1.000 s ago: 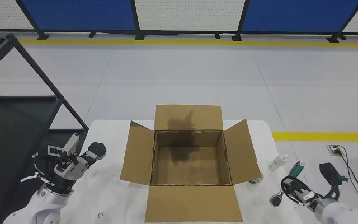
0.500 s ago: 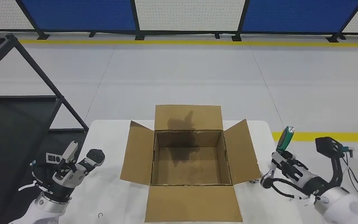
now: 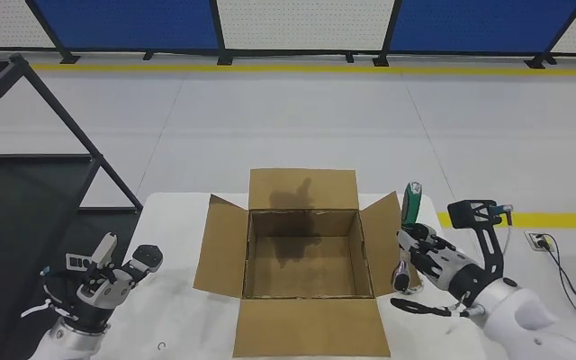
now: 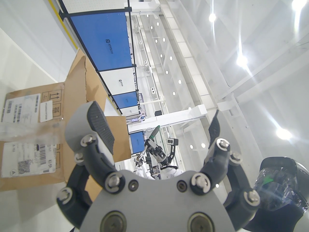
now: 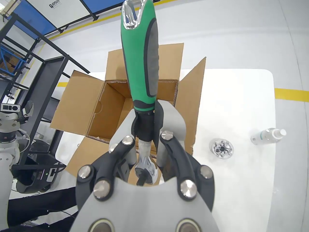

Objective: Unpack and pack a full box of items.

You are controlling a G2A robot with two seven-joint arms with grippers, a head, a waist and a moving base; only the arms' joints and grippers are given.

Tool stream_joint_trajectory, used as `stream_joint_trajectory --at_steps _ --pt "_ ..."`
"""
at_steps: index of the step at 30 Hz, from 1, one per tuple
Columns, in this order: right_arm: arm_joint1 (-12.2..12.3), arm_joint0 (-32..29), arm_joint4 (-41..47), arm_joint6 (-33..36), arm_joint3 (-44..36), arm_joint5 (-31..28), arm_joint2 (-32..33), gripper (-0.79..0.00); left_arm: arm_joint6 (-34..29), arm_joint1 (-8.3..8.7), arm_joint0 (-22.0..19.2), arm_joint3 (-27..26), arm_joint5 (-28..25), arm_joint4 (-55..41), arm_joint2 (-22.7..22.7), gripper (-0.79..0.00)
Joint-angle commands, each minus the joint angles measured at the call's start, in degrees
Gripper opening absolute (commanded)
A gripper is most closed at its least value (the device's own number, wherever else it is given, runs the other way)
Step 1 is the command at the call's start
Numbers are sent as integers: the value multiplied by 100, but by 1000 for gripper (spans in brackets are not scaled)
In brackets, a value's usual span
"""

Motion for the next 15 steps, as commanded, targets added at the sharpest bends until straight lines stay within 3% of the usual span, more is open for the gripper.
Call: stream_joint_trajectory --at_steps 1,5,9,15 --pt "0 1 -2 0 0 -1 -1 -785 0 0 0 0 0 0 0 0" --pt "0 1 -2 0 0 -1 -1 -785 0 0 0 0 0 0 0 0" --pt "-35 -55 229 -336 172 -429 -168 -785 -107 6 9 -72 27 46 39 0" --pt "-117 1000 -47 -49 842 -899 -1140 -785 -162 14 82 -179 7 110 32 0"
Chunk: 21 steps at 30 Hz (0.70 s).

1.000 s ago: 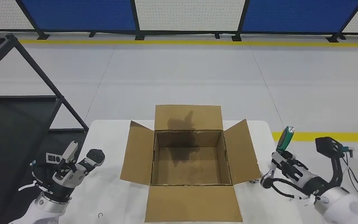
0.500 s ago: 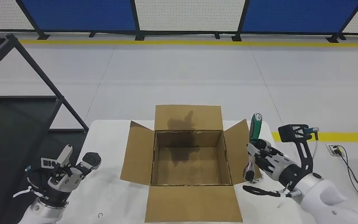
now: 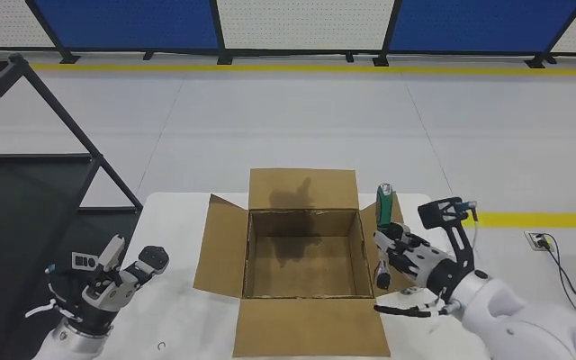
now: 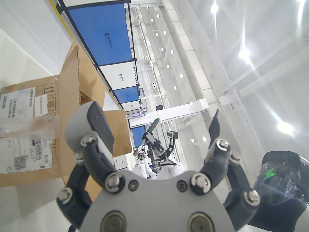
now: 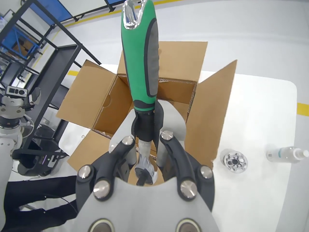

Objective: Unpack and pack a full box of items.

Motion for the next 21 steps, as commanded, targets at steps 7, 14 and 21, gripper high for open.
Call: stream_joint_trajectory --at_steps 7,14,21 --pt "-359 2093 -579 422 1488 -312 -2028 -785 -35 -1 215 17 -124 -221 -186 0" --pt "-810 3315 -1065 579 2659 -1223 -3512 -785 -21 -1 322 25 -169 -373 -346 0" --pt "-1281 4029 -1175 869 3552 -1295 -4376 -785 -34 0 328 57 -202 -418 -368 0"
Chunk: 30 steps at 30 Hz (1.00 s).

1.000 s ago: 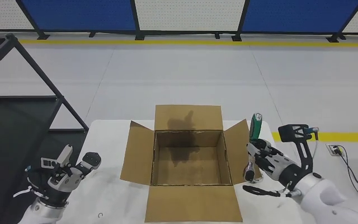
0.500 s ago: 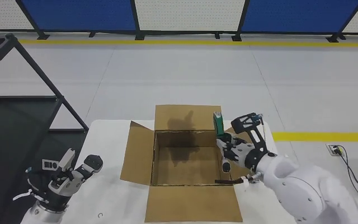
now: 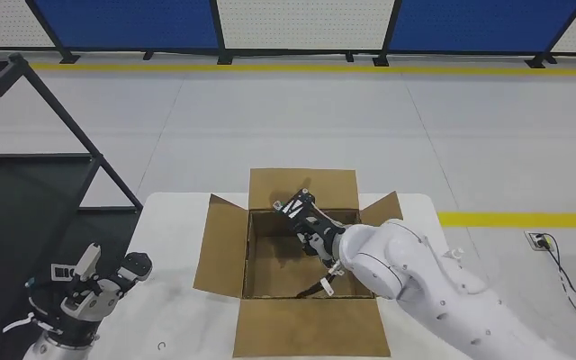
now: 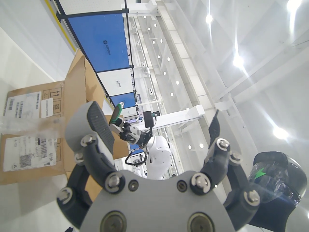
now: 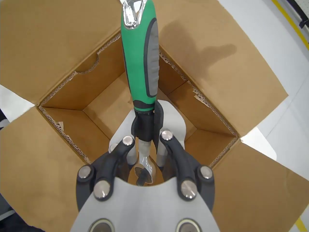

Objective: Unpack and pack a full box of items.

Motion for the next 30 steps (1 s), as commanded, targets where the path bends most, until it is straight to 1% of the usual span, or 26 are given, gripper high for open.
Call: stream_joint_trajectory --at_steps 1,9,10,12,16,22,26,30 --pt "-62 86 -22 55 123 115 -74 -785 2 1 -9 15 -7 -8 -7 0" --pt "-62 86 -22 55 123 115 -74 -785 -2 6 -36 37 27 -55 -31 0" --pt "-66 10 -4 -39 128 61 -80 -785 -18 7 -52 29 37 -49 -14 0" --pt "-107 24 -282 141 298 147 -196 -785 -55 10 -79 7 43 -43 16 0" --pt "-315 184 -285 370 752 -53 -507 -785 -100 14 -70 -60 25 -58 -5 0" --pt "-690 487 -39 491 1743 -674 -892 -785 -187 16 -5 -69 45 -239 -95 0" --pt "-956 640 -114 474 2253 -878 -1154 -785 -296 20 31 -78 -13 -236 -106 0" --pt "-1210 703 -257 407 2710 -918 -1376 -785 -376 20 65 -102 -74 -275 -115 0"
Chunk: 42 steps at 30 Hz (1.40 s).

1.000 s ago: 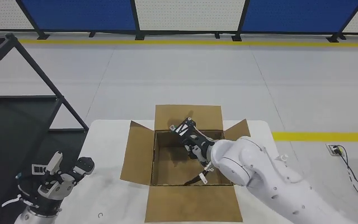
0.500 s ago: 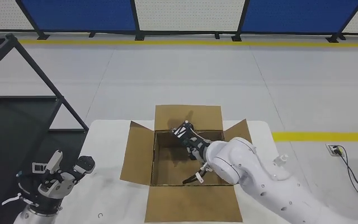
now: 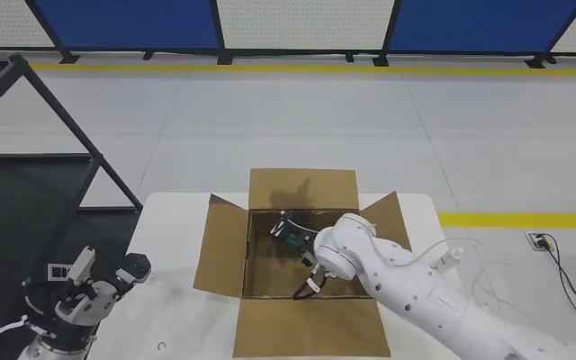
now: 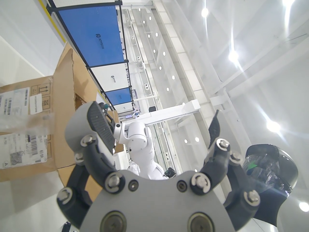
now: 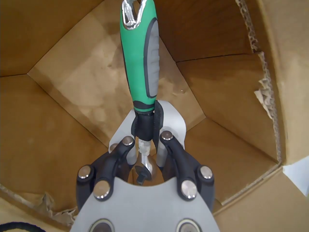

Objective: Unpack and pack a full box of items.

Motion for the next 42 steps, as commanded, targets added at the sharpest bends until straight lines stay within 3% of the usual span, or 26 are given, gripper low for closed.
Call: stream_joint_trajectory --at_steps 1,19,21,24,25,27,29,36,42 --pt "-129 23 -36 -38 258 -91 -101 -785 -42 1 15 -21 -30 -8 -9 0" --pt "-1187 228 23 -193 2573 -618 -436 -785 -146 4 120 -98 -154 -14 -53 0" --pt "-1291 250 40 -196 2751 -662 -441 -576 -141 4 129 -96 -162 -25 -60 0" --pt "-1427 285 33 -226 2983 -724 -443 -382 -140 4 138 -103 -165 -29 -63 0" --pt "-1465 298 29 -234 3053 -734 -438 -237 -139 4 140 -106 -164 -30 -65 0" --pt "-1532 322 23 -248 3166 -759 -423 -179 -148 5 144 -110 -164 -25 -65 0" --pt "-1584 347 2 -270 3249 -771 -402 -65 -154 5 145 -111 -156 -35 -59 0" --pt "-1544 414 -107 -438 3013 -668 -167 -22 -174 8 127 -105 -146 -11 -18 0" --pt "-1097 143 -510 -236 1745 -280 267 0 -220 12 79 -93 -122 33 75 0"
